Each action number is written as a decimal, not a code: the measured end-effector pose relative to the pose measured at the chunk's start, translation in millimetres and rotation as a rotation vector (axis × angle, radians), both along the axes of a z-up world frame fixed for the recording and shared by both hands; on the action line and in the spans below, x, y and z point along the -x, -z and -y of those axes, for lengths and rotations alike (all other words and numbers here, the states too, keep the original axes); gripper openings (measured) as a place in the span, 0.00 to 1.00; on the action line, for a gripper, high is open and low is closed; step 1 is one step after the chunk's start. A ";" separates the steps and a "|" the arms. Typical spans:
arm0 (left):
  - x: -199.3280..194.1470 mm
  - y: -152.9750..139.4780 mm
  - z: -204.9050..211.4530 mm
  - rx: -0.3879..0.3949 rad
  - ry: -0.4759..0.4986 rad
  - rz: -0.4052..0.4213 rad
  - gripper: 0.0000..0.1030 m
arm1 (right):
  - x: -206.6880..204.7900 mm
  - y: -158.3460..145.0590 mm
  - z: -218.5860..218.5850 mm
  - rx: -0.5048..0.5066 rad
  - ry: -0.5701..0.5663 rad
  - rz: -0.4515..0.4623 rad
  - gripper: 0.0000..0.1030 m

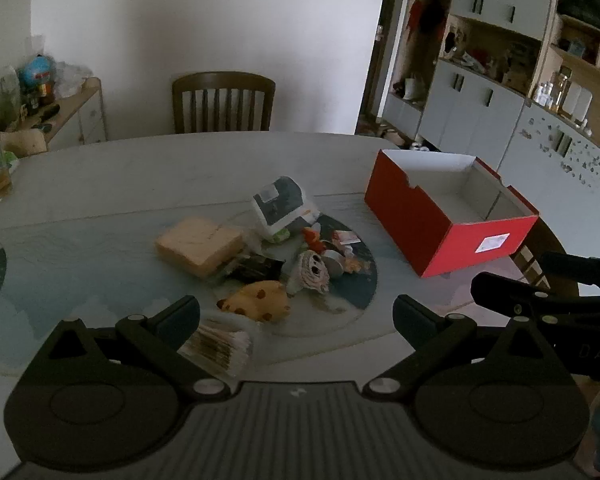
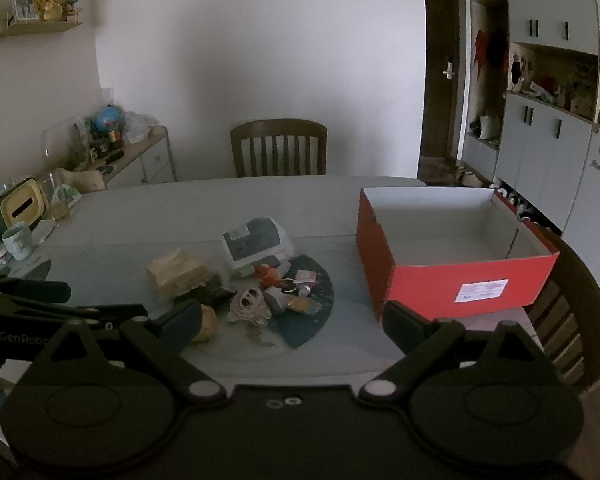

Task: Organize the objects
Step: 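Grasp the bagged cotton swabs with the left gripper while the right grasps the yellow plush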

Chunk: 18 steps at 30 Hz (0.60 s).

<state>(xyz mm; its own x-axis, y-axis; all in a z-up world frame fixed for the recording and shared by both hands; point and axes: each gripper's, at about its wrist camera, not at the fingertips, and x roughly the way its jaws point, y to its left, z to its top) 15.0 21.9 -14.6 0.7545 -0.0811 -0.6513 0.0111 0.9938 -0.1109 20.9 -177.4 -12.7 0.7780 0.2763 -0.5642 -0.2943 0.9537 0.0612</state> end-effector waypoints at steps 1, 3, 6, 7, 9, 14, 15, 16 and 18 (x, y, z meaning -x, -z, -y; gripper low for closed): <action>-1.8 0.8 -2.7 0.003 0.000 -0.003 1.00 | -1.1 0.5 -1.8 0.001 -0.001 0.000 0.94; -5.7 2.6 -7.8 0.014 -0.002 -0.014 1.00 | -4.1 1.8 -5.8 0.003 -0.003 -0.001 0.94; -11.3 4.1 -14.2 0.019 -0.007 -0.022 1.00 | -9.6 3.8 -13.6 0.012 -0.011 -0.007 0.94; -12.8 4.2 -16.4 0.018 -0.010 -0.018 1.00 | -11.0 4.2 -16.3 0.015 -0.014 -0.006 0.94; -16.7 4.4 -20.6 0.008 -0.011 -0.012 1.00 | -14.2 5.1 -21.1 0.019 -0.018 -0.004 0.94; -28.6 15.3 -33.6 0.011 -0.003 -0.050 1.00 | -26.9 14.1 -32.9 0.023 -0.028 -0.039 0.94; -31.1 18.5 -36.4 0.016 0.003 -0.061 1.00 | -29.6 15.6 -35.9 0.024 -0.033 -0.044 0.94; -34.2 23.0 -40.2 0.021 0.011 -0.076 1.00 | -32.3 16.9 -38.6 0.026 -0.040 -0.047 0.94; -37.5 28.6 -44.9 0.019 0.028 -0.080 1.00 | -38.4 20.9 -44.7 0.032 -0.055 -0.053 0.94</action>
